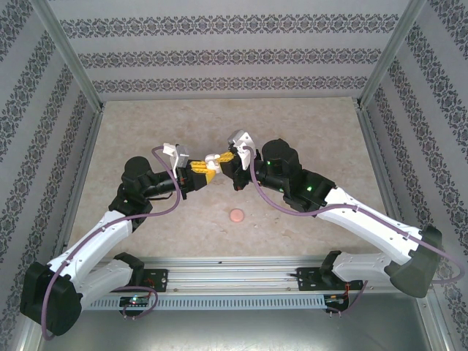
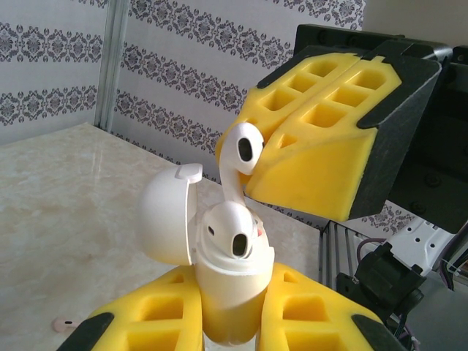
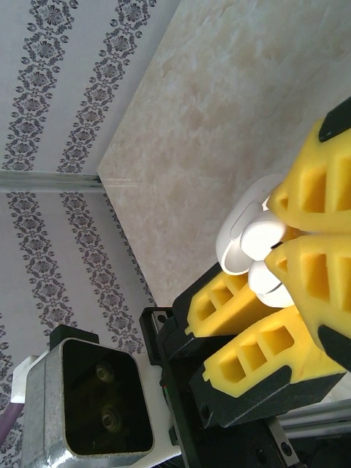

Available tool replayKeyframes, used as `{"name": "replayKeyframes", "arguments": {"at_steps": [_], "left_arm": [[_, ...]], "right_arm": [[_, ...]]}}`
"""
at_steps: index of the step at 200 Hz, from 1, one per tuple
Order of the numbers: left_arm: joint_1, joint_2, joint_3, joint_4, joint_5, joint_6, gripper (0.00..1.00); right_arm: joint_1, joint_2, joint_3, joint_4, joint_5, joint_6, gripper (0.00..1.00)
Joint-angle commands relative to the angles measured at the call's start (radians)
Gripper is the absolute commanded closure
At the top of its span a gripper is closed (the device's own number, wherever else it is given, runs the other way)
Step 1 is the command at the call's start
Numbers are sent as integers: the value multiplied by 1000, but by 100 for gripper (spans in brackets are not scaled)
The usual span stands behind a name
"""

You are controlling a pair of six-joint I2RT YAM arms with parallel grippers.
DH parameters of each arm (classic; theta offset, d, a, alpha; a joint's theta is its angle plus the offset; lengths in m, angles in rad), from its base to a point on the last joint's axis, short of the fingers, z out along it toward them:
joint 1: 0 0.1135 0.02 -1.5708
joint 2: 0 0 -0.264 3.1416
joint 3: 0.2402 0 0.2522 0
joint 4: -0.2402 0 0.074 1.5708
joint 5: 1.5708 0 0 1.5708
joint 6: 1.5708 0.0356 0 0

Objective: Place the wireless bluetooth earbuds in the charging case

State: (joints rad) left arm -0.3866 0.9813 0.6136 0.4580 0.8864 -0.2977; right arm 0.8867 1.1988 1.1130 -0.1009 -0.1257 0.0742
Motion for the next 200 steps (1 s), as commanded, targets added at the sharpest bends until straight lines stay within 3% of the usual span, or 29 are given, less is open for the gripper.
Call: {"name": "replayKeyframes", "arguments": {"at_steps": [1, 79, 109, 200], "left_arm": [[-11, 0, 30, 81, -3, -23, 100], [-12, 8, 28, 87, 4, -22, 100], [-11, 9, 30, 91, 5, -22, 100], [-11, -2, 22, 79, 3, -17, 100]], "right_arm": [[10, -12, 2, -32, -31, -19, 100], [10, -21, 17, -94, -30, -49, 100], [10, -11, 29, -120, -40, -53, 92], [12, 18, 62, -148, -46, -48, 83]]}}
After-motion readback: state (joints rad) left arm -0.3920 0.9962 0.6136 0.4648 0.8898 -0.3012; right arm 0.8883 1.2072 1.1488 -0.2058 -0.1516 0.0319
